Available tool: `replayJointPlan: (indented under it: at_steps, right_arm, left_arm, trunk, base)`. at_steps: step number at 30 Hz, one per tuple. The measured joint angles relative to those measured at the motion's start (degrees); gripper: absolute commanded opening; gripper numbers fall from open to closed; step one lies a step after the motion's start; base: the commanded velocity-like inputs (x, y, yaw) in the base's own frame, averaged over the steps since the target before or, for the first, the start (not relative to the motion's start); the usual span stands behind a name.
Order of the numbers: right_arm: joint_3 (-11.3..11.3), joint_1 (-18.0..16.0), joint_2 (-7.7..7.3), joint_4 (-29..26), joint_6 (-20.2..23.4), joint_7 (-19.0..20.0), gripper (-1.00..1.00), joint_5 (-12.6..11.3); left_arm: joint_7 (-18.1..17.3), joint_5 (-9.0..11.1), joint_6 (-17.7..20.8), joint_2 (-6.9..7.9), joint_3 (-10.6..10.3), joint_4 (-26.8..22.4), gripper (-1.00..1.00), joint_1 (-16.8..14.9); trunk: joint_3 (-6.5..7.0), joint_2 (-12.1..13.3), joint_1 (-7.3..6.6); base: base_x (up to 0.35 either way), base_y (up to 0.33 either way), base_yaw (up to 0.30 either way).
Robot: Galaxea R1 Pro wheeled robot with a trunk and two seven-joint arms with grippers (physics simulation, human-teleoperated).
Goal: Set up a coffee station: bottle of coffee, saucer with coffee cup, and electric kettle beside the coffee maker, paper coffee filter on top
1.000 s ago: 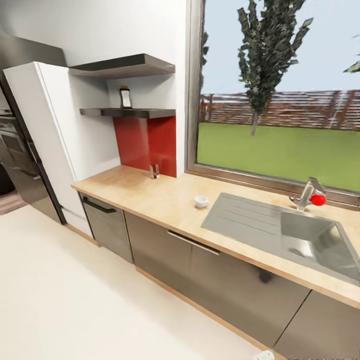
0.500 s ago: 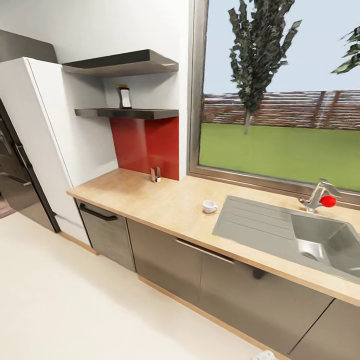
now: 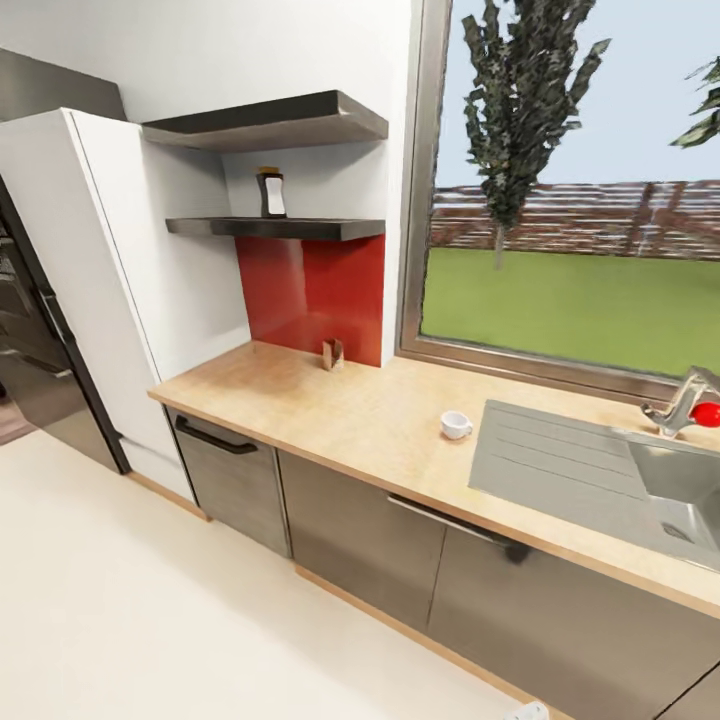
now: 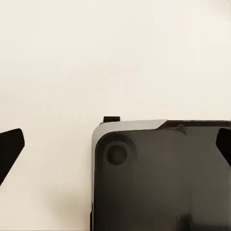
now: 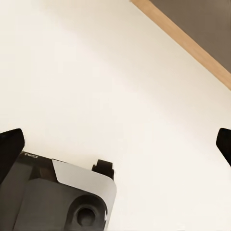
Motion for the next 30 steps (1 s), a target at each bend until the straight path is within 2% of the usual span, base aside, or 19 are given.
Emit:
replayJointPlan:
  at_steps: [16,30]
  right_arm:
    - [0.0,0.3,-0.35,0.0,-0.1,0.0,1.00,0.1]
    - [0.0,0.3,-0.01,0.0,-0.1,-0.2,1.00,0.0]
  left_arm:
    - [0.0,0.0,0.0,0.00,0.0,0.0,1.00,0.0]
    - [0.0,-0.1,0.0,-0.04,-0.3,-0.2,1.00,-0.1]
  trunk:
    - [0.00,0.0,0.00]
    - [0.00,0.0,0.00]
  base:
    - [0.180,0.297,0.000]
    - [0.180,0.297,0.000]
